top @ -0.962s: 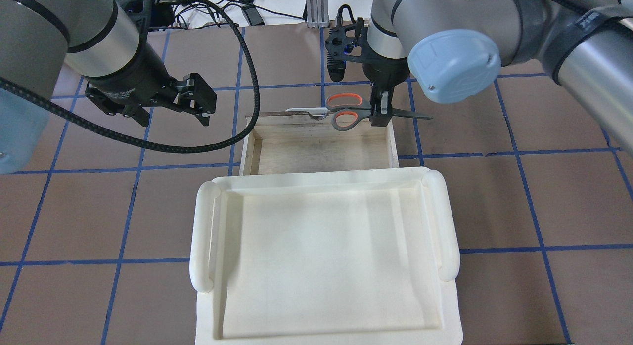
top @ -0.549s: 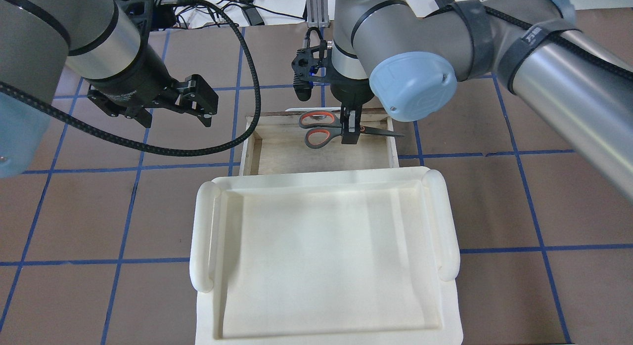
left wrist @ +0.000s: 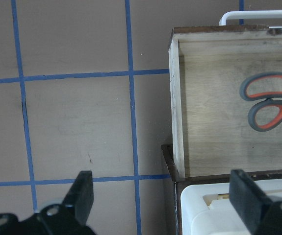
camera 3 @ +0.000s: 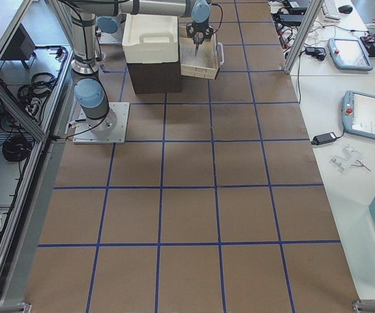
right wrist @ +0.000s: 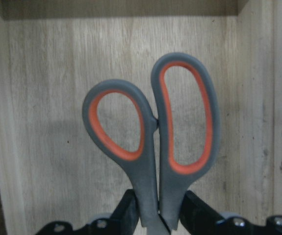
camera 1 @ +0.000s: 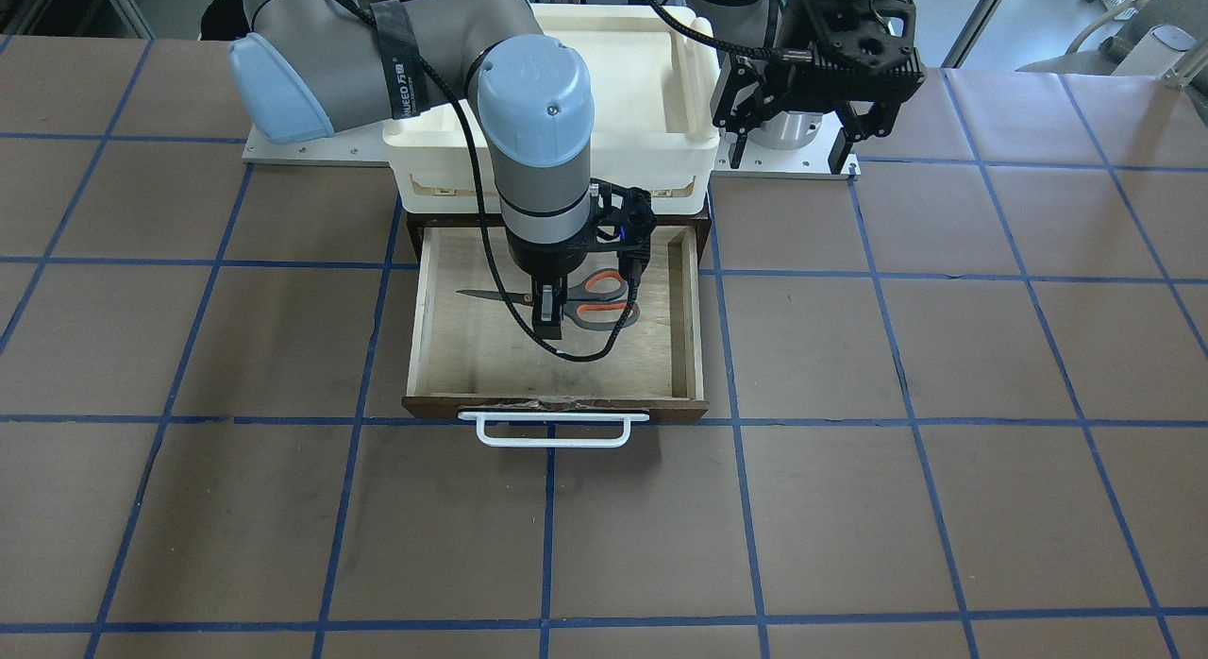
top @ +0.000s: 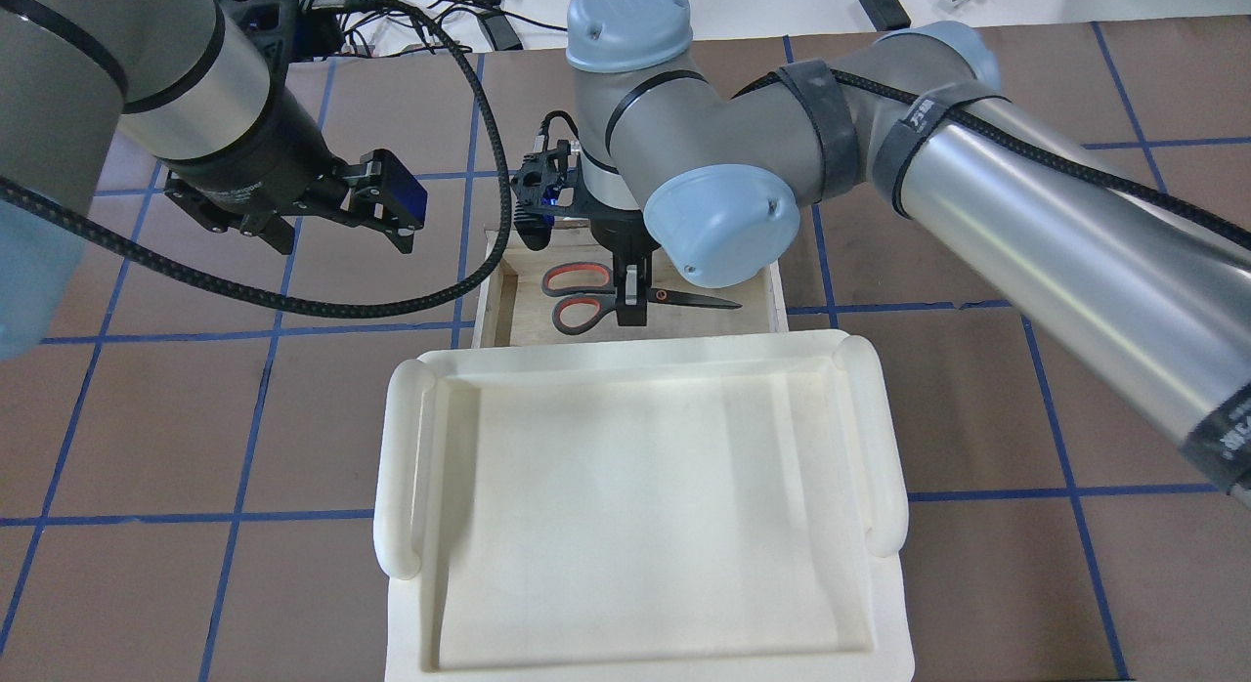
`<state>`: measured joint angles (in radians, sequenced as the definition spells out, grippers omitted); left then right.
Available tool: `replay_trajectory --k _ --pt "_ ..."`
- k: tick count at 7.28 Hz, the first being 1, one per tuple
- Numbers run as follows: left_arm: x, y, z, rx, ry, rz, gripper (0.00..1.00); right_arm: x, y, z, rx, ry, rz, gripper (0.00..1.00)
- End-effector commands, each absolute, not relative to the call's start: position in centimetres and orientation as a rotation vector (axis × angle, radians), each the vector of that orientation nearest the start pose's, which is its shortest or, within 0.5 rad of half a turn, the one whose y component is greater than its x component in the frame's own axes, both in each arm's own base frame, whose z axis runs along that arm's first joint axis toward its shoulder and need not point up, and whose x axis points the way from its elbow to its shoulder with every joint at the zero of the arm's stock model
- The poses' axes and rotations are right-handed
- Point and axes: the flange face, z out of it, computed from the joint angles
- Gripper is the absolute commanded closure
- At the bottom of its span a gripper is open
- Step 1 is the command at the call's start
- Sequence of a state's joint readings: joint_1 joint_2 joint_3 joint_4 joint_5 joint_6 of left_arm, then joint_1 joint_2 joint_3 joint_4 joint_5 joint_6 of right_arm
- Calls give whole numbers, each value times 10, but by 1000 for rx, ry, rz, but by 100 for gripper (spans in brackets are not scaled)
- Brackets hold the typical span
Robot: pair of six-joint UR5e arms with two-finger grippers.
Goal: Put scissors in drawer and close it
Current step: 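Lower the scissors into the drawer and open the right gripper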
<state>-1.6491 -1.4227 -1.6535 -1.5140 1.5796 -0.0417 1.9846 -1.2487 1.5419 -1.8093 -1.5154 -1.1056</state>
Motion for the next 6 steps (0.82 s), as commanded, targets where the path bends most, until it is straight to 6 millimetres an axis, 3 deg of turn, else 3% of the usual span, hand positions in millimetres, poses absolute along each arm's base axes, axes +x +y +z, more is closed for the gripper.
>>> replay_trajectory --k 1,3,4,6 --pt "-165 -429 522 53 3126 -196 0 373 -499 330 -2099 2224 95 100" --pt "-162 -441 513 51 3125 -172 0 375 -501 319 -2090 2219 114 100" --pt "-162 -438 528 30 3126 -231 0 376 -504 309 -2082 2219 134 100" --pt "-164 -444 518 42 3133 -191 0 376 -505 301 -2062 2231 155 100"
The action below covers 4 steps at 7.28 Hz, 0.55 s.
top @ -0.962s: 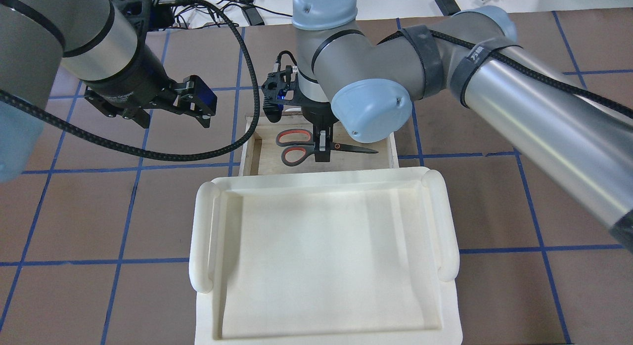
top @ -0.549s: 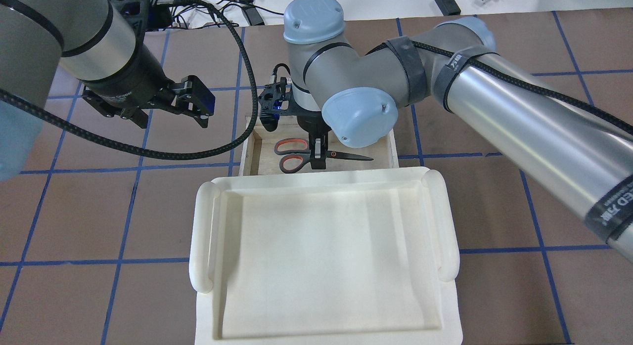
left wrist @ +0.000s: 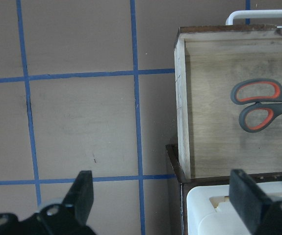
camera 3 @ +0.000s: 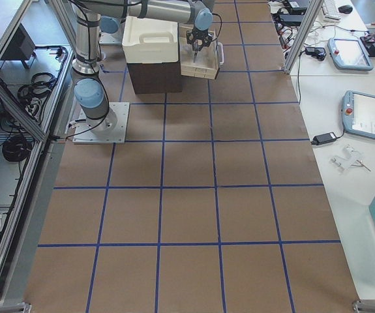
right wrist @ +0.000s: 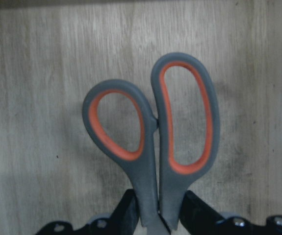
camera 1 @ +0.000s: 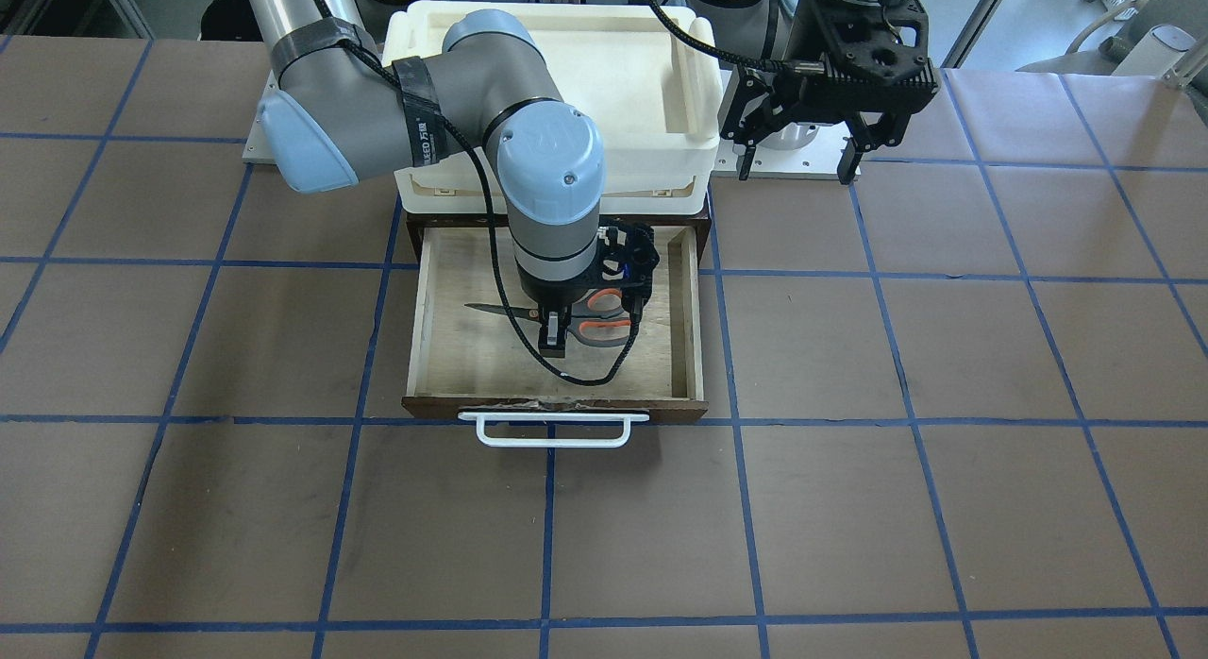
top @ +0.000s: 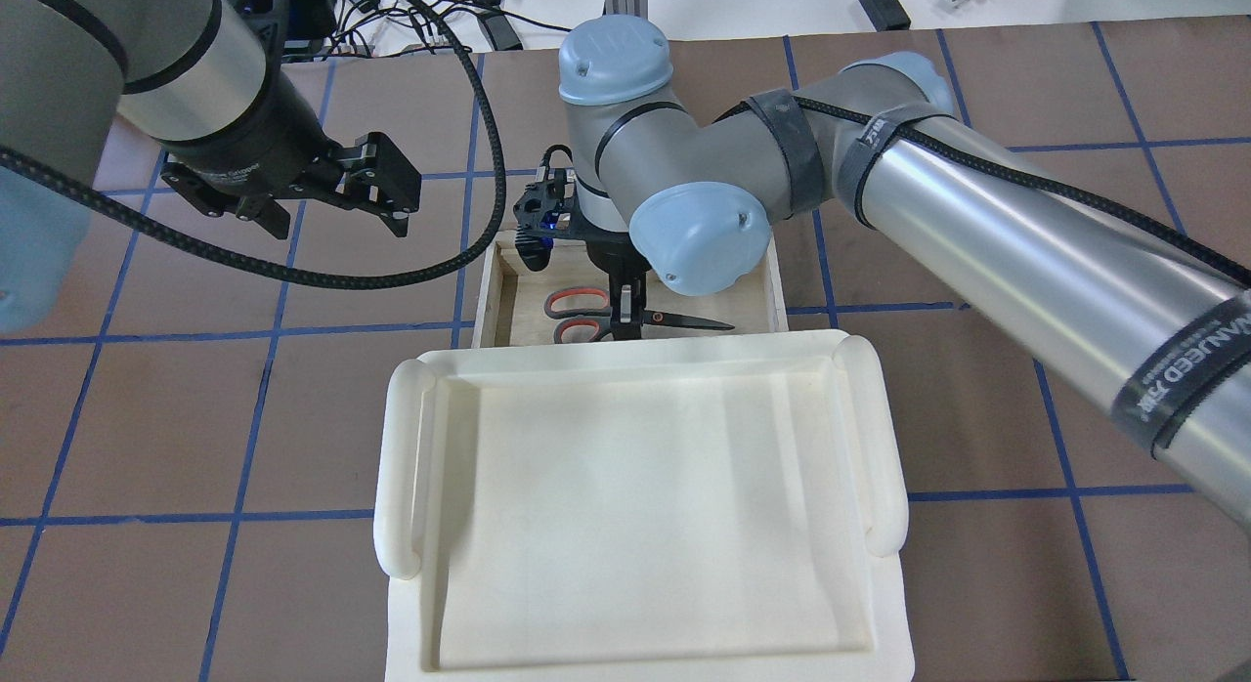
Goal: Put scissors in drawer and close it
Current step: 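Lower the scissors into the drawer and open the right gripper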
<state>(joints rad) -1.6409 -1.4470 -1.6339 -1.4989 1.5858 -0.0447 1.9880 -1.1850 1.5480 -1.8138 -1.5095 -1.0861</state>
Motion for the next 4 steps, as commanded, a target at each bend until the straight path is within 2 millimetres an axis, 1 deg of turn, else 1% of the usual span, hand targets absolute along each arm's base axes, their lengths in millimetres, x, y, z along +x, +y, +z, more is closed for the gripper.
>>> replay_trajectory --k 1,2,3,4 --pt "-165 -441 517 35 3128 -179 0 376 -505 298 -2051 2238 167 100" --pt "-166 -440 514 2 3134 -172 0 376 -505 295 -2022 2264 173 100" --pt "-166 -441 511 18 3135 -157 0 377 -505 289 -2006 2272 192 100" --pt "-166 -441 508 23 3134 -145 0 381 -503 288 -2012 2268 193 100"
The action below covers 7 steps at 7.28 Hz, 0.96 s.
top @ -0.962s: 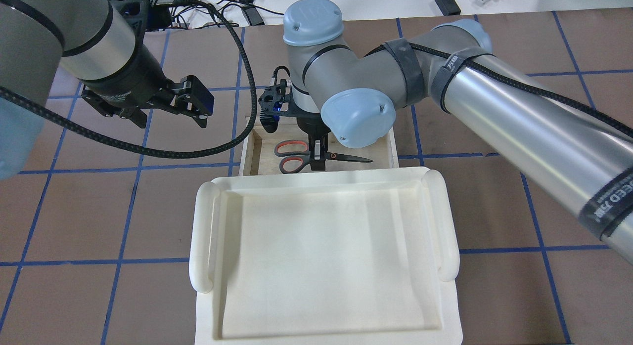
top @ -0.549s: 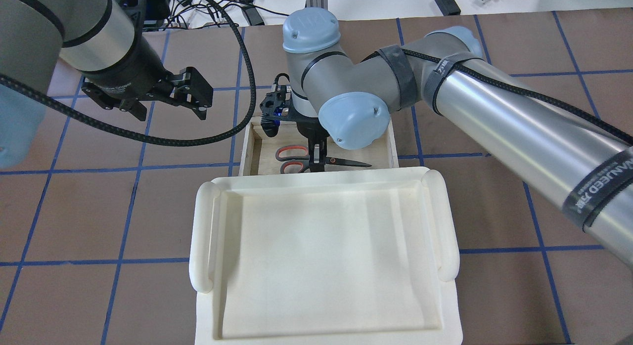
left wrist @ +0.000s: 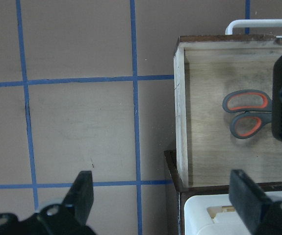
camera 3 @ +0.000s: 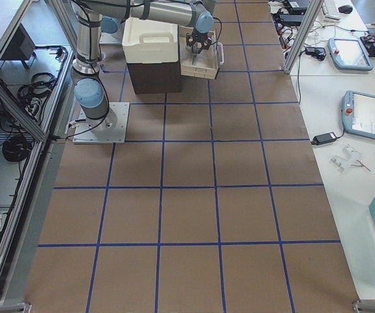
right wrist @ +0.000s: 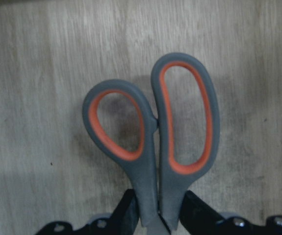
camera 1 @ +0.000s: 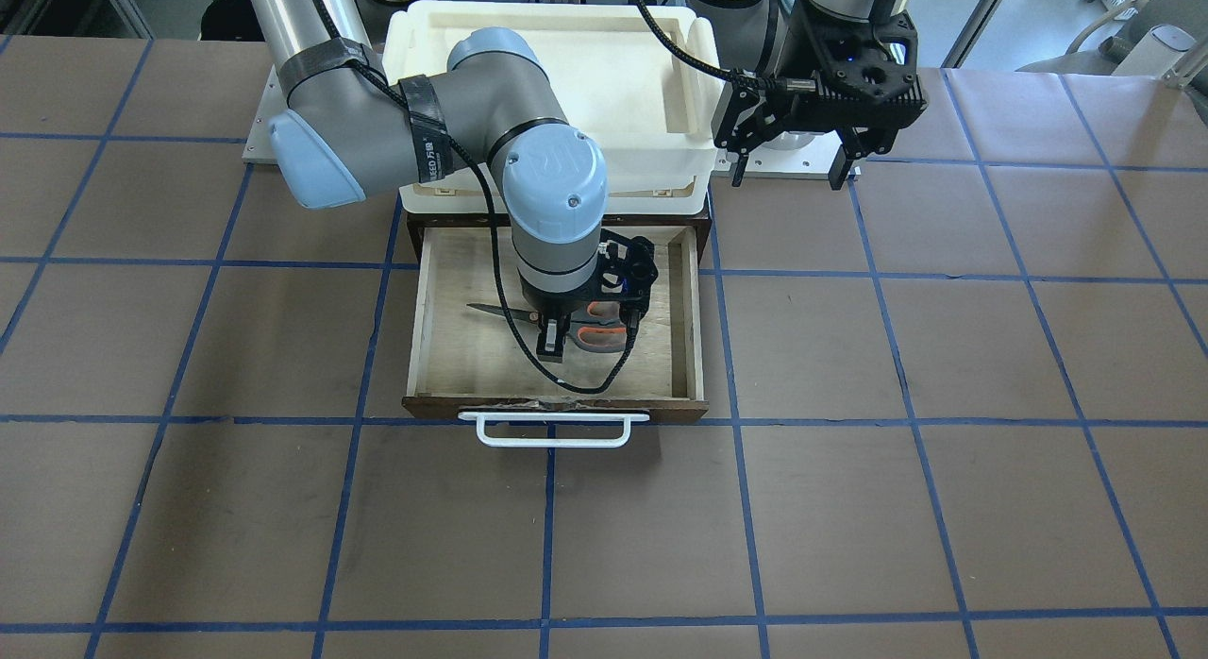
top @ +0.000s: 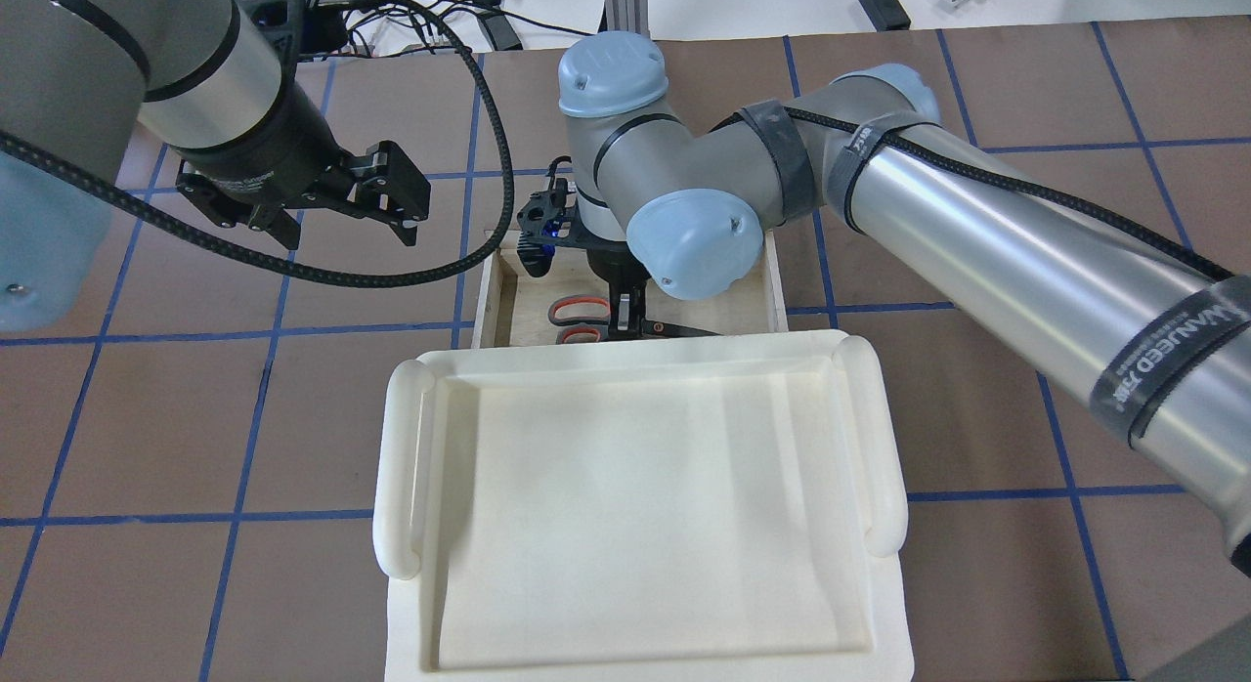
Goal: Put scissors in drawer and close it
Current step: 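Lower the scissors into the drawer and open the right gripper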
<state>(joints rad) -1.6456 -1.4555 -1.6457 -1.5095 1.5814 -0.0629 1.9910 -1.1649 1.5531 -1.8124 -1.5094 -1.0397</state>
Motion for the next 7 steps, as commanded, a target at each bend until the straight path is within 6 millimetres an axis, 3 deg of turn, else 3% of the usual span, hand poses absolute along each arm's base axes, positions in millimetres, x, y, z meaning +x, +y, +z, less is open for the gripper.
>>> replay_trajectory --k 1,2,3,4,6,7 --pt "-167 -440 503 23 3135 -124 0 385 -501 289 -2008 2274 192 84" --pt "-167 -439 501 26 3137 -119 0 386 -500 289 -1998 2284 193 83" --pt "-167 -440 501 31 3138 -116 0 385 -500 288 -1997 2283 195 67" --pt "-168 -439 502 36 3140 -125 0 386 -501 289 -2000 2282 185 38" --pt "-168 -431 512 41 3140 -157 0 386 -500 292 -2002 2285 172 27" --pt "-169 -433 509 48 3139 -150 0 386 -504 301 -2002 2293 140 8"
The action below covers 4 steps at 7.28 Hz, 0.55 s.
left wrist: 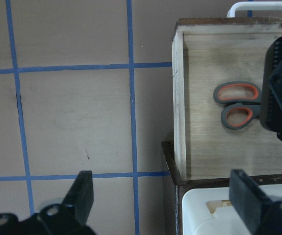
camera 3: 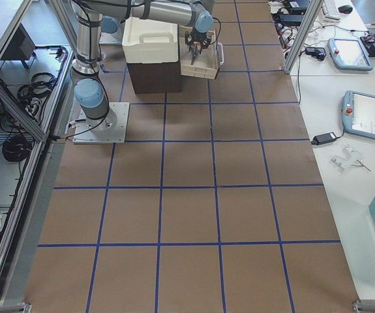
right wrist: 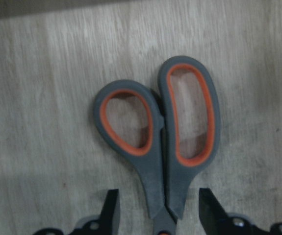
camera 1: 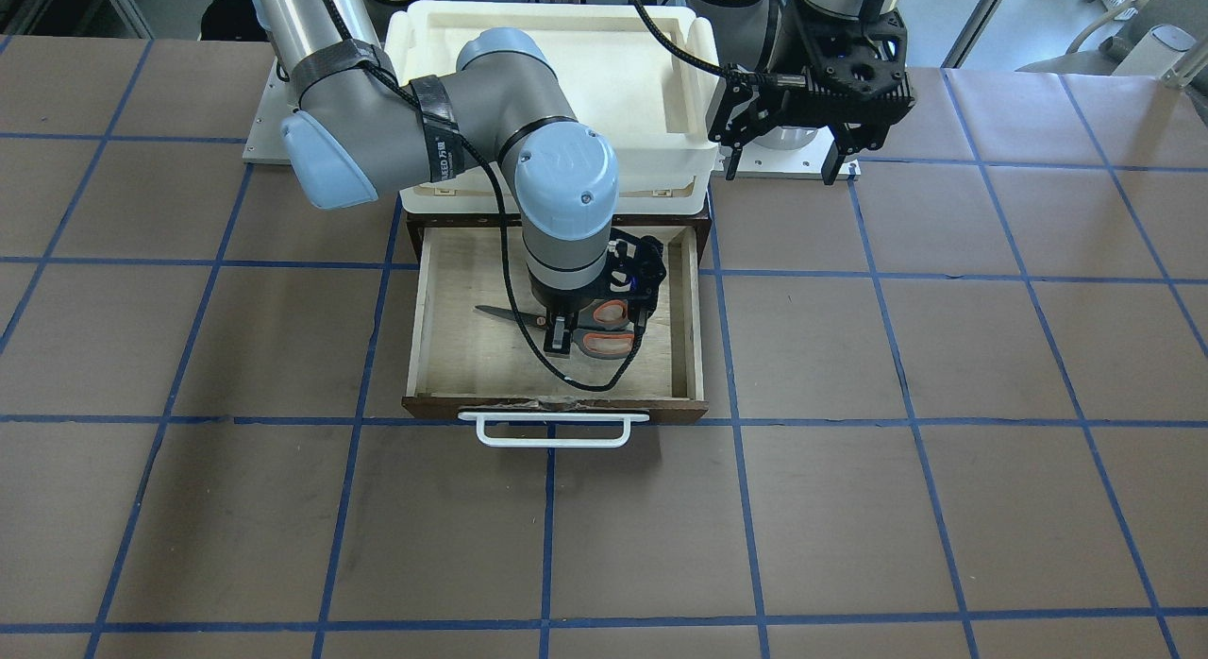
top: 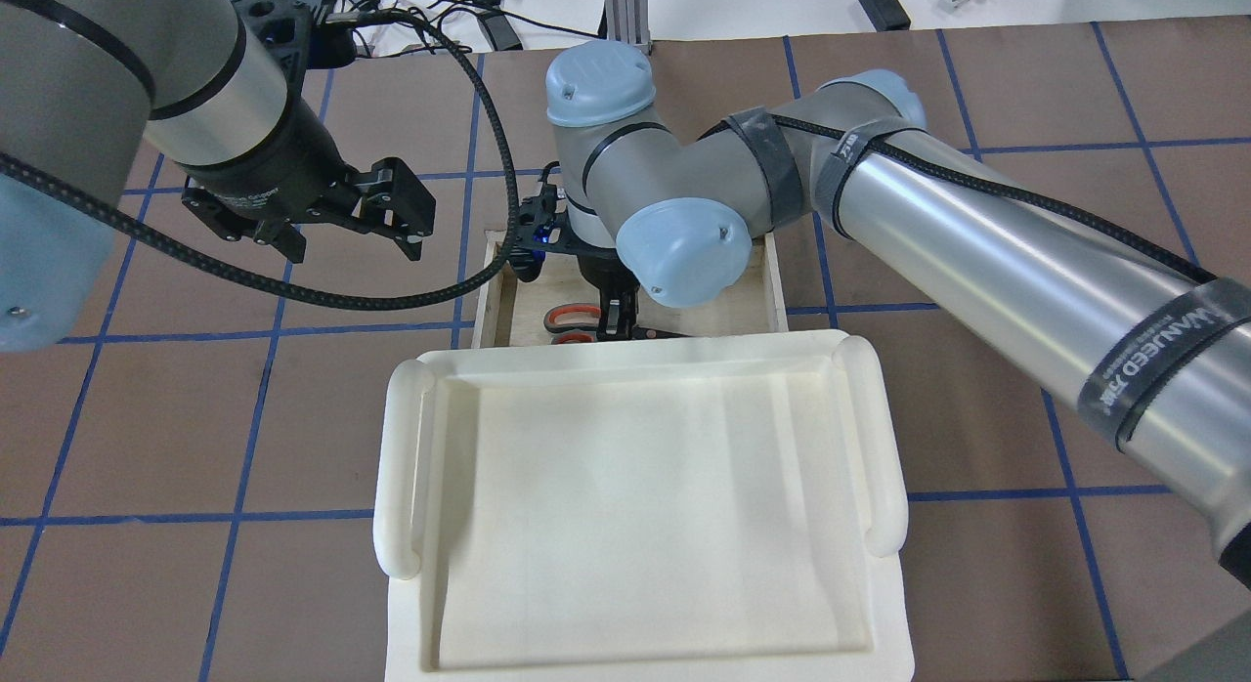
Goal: Put scissors in drawer and close it
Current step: 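Lower the scissors into the drawer and open the right gripper, then raise the right gripper away from the drawer while the left arm moves toward the drawer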
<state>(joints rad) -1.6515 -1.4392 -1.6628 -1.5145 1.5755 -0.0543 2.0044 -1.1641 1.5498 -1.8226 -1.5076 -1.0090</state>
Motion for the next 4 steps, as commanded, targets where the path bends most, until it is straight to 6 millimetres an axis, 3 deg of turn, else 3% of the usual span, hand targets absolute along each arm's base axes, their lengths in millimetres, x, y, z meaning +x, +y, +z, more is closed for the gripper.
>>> replay_trajectory --k 1,2,3,4 --pt "-168 -435 506 47 3130 -133 0 382 -509 325 -1976 2351 27 1" --pt "-168 -436 504 49 3127 -126 0 365 -515 353 -1769 2527 -43 1" --pt "-168 -440 502 47 3127 -129 0 343 -520 388 -1435 2734 -124 0" --pt "-169 -443 499 24 3133 -124 0 315 -530 404 -1150 2860 -155 0"
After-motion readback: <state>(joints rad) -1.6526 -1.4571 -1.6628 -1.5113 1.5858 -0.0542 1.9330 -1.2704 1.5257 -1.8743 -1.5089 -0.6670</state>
